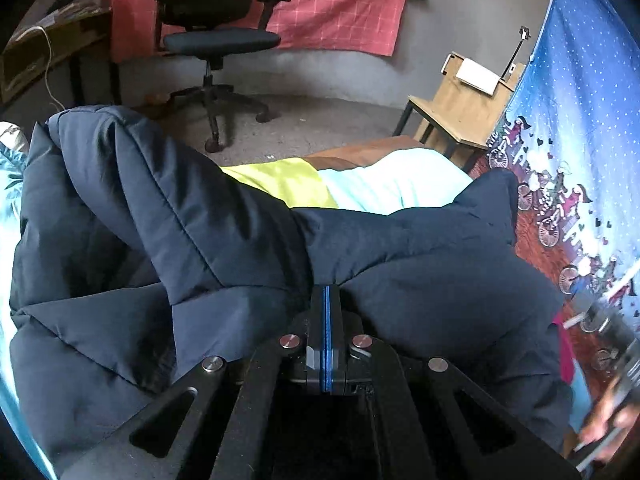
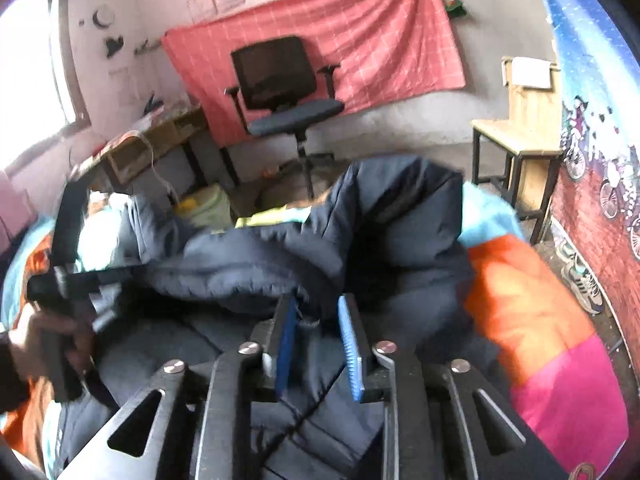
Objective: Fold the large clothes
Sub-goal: 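Lift the hem with both tools and fold it toward the collar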
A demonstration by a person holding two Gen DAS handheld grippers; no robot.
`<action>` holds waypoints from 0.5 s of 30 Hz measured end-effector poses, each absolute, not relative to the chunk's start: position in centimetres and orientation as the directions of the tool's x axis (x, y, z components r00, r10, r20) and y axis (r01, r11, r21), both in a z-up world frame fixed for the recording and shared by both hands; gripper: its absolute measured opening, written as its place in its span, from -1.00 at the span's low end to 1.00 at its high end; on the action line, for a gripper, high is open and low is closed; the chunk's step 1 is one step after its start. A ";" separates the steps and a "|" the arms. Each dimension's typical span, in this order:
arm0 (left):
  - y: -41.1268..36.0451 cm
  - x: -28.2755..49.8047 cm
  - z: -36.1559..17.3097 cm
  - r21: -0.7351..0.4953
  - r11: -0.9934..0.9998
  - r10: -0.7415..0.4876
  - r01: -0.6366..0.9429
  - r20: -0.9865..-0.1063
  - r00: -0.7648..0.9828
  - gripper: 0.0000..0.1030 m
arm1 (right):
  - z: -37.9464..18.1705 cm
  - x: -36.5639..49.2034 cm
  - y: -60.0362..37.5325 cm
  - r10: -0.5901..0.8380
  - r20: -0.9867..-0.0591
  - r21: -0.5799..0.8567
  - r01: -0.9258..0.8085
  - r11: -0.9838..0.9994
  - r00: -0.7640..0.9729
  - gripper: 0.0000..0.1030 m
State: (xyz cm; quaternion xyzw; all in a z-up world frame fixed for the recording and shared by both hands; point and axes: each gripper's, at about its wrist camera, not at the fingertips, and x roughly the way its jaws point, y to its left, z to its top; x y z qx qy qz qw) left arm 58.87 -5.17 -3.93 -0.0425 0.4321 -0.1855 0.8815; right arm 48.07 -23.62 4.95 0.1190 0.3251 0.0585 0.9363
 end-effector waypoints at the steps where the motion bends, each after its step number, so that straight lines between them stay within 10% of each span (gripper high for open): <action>1: -5.3 58.8 -4.2 -0.224 0.931 -0.354 0.288 -0.745 0.565 -1.00 | 5.5 48.4 -23.6 0.181 -0.587 0.255 -0.032 0.966 0.790 -0.49; 8: -5.7 58.9 -4.2 -0.197 0.932 -0.343 0.304 -0.748 0.568 -1.00 | 8.3 59.4 -21.4 0.288 -0.596 0.285 -0.137 0.949 0.750 -0.48; 15: -5.7 58.9 -3.0 -0.208 0.926 -0.359 0.316 -0.746 0.561 -1.00 | 3.6 66.6 -23.0 -0.017 -0.747 0.120 0.160 0.980 0.664 -0.71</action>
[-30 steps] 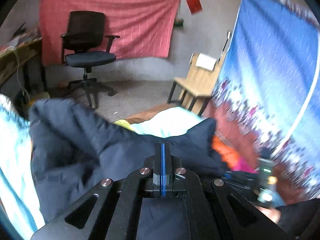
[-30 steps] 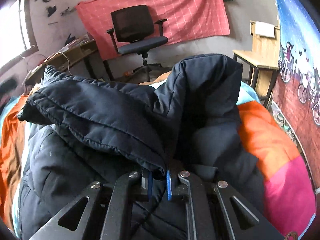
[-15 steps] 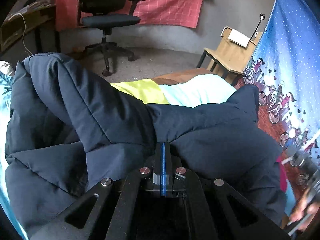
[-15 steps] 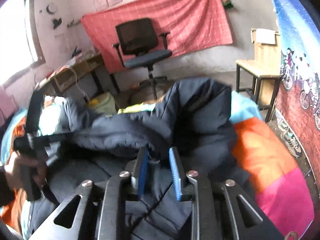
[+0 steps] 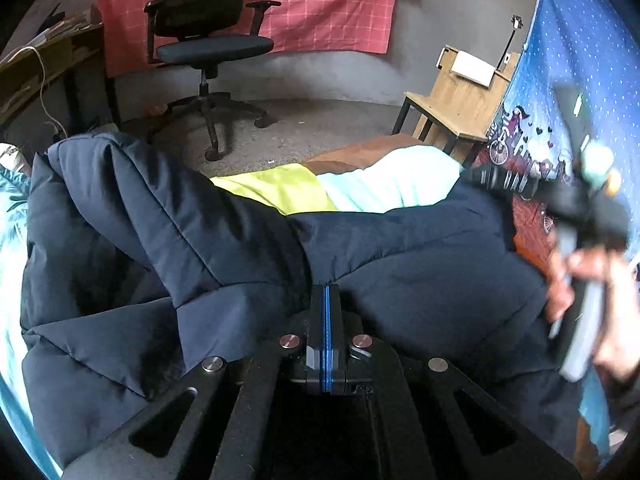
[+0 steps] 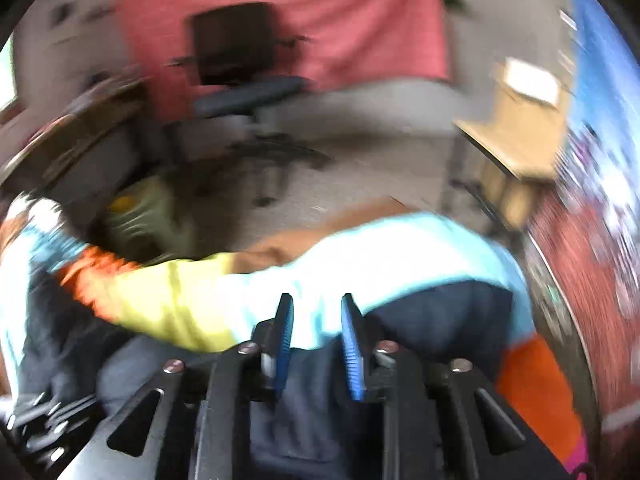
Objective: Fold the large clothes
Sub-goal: 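Lift the hem with both tools and fold it toward the collar, then lay the folded hem onto the jacket and open both tools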
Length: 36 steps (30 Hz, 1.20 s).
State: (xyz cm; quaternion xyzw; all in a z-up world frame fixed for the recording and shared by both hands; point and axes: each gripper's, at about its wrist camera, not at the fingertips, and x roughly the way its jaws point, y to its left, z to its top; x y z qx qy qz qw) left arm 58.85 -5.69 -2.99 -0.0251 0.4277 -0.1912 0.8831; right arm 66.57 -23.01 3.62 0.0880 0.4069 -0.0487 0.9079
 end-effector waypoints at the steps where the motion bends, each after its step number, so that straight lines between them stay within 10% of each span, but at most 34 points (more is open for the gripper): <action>1: -5.6 58.7 -2.5 -0.217 0.924 -0.367 0.314 -0.735 0.570 -1.00 | 2.7 66.3 -23.8 -0.028 -0.760 0.134 0.199 0.971 0.649 -0.72; 7: -3.6 59.7 1.3 -0.251 0.933 -0.358 0.257 -0.607 0.710 -1.00 | -1.2 64.5 -25.0 -0.025 -0.789 0.155 0.239 0.959 0.614 -0.75; 12: -0.8 65.5 0.3 -0.217 0.974 -0.201 0.064 -0.701 0.684 -1.00 | -1.3 63.8 -24.2 -0.051 -0.782 0.121 0.230 0.966 0.622 -0.75; 21: 4.9 67.8 -7.3 -0.429 0.894 -0.305 -0.133 -0.798 0.520 -0.99 | -2.7 64.1 -24.3 0.010 -0.778 0.173 0.199 0.964 0.628 -0.76; 36: 6.9 65.5 -2.8 -0.486 0.874 -0.356 0.014 -0.620 0.699 -0.99 | -3.0 64.1 -27.0 0.174 -0.748 0.380 0.199 0.903 0.641 -0.83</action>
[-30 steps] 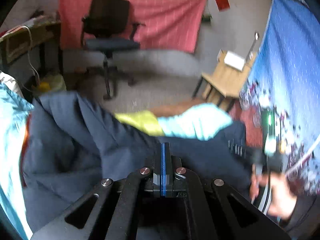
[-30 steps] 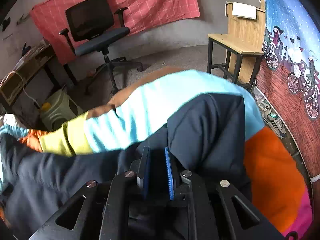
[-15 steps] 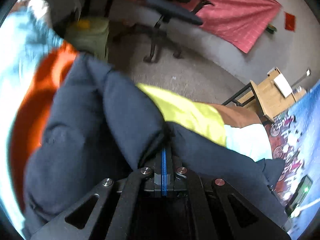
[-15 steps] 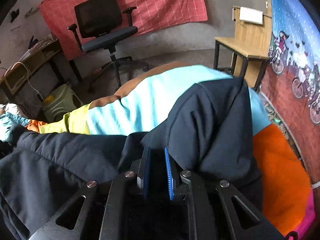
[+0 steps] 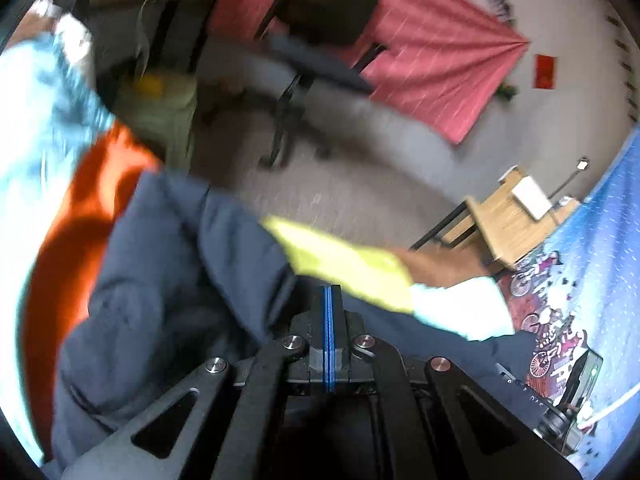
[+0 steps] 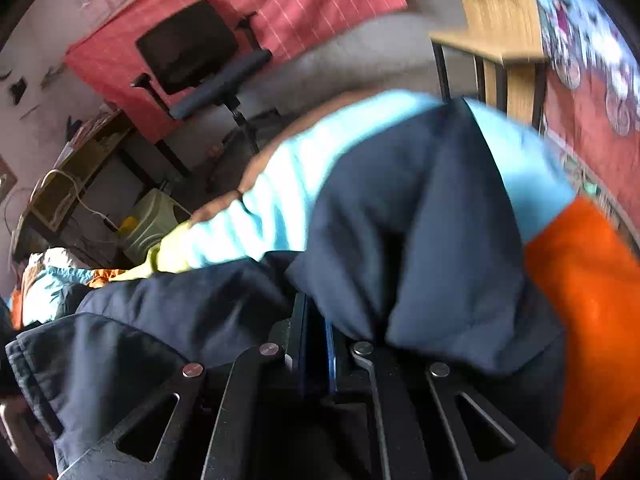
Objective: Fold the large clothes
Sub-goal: 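Lay the folded hem onto the jacket and open both tools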
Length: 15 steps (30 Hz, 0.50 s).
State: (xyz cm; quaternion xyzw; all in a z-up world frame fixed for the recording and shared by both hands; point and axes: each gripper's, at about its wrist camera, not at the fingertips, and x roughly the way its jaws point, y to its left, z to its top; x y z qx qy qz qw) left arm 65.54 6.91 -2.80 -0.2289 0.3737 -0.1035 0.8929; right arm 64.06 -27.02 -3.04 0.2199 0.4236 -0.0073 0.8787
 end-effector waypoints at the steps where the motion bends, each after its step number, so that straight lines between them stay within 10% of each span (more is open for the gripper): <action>1: 6.3 65.3 -1.9 -0.483 0.872 -0.391 0.078 -0.592 0.704 -0.99 | -1.9 63.9 -26.7 0.172 -0.735 0.374 0.180 0.910 0.656 -0.77; 7: 0.3 64.2 -1.6 -0.468 0.794 -0.606 0.387 -0.650 0.459 -0.99 | 1.6 63.7 -22.8 0.285 -0.721 0.328 -0.051 0.943 0.631 -0.77; 15: -1.8 61.3 -5.6 -0.343 0.831 -0.506 0.438 -0.792 0.341 -0.99 | -1.9 60.5 -21.5 0.298 -0.821 0.261 -0.143 0.955 0.488 -0.84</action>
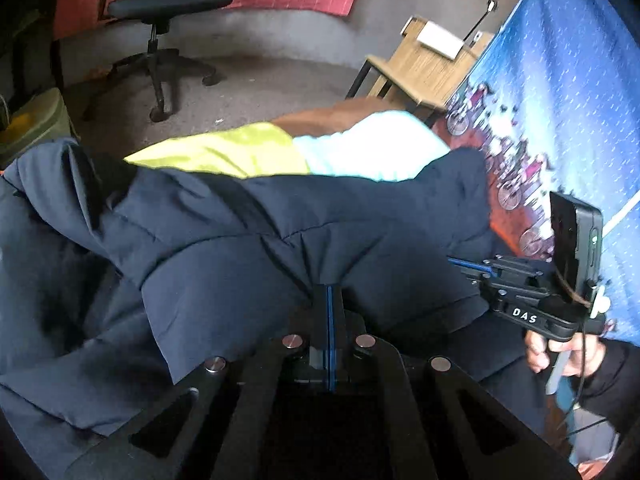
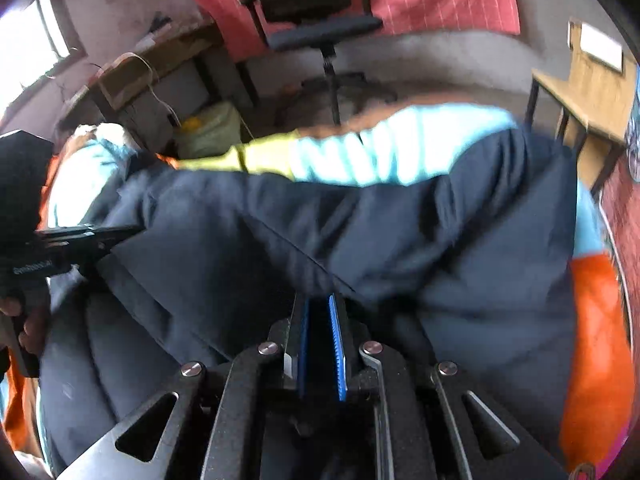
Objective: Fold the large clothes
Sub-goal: 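Lay the folded hem onto the jacket and open both tools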
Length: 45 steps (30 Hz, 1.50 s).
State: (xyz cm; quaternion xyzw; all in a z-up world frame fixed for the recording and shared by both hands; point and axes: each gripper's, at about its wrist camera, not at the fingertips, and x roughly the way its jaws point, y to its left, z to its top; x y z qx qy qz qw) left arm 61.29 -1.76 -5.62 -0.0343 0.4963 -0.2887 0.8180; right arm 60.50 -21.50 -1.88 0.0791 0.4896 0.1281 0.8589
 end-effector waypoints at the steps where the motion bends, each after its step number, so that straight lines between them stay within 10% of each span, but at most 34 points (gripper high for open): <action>1: -2.6 61.4 -5.5 -0.318 0.838 -0.489 0.443 -0.799 0.350 -0.99 | -2.5 60.5 -21.5 0.297 -0.828 0.264 -0.137 0.955 0.476 -0.84; 14: 0.4 59.4 -5.3 -0.312 0.881 -0.453 0.356 -0.774 0.442 -0.99 | 1.9 59.8 -20.3 0.389 -0.734 0.386 -0.130 0.914 0.557 -0.76; 41: 0.8 57.4 -5.5 -0.301 0.912 -0.398 0.277 -0.810 0.430 -0.99 | -2.0 56.6 -21.1 0.286 -0.838 0.289 -0.066 0.955 0.465 -0.75; 45: 1.1 55.8 -4.1 -0.287 0.922 -0.382 0.260 -0.779 0.497 -0.88 | -0.1 54.8 -21.7 0.276 -0.799 0.311 -0.024 0.950 0.534 -0.27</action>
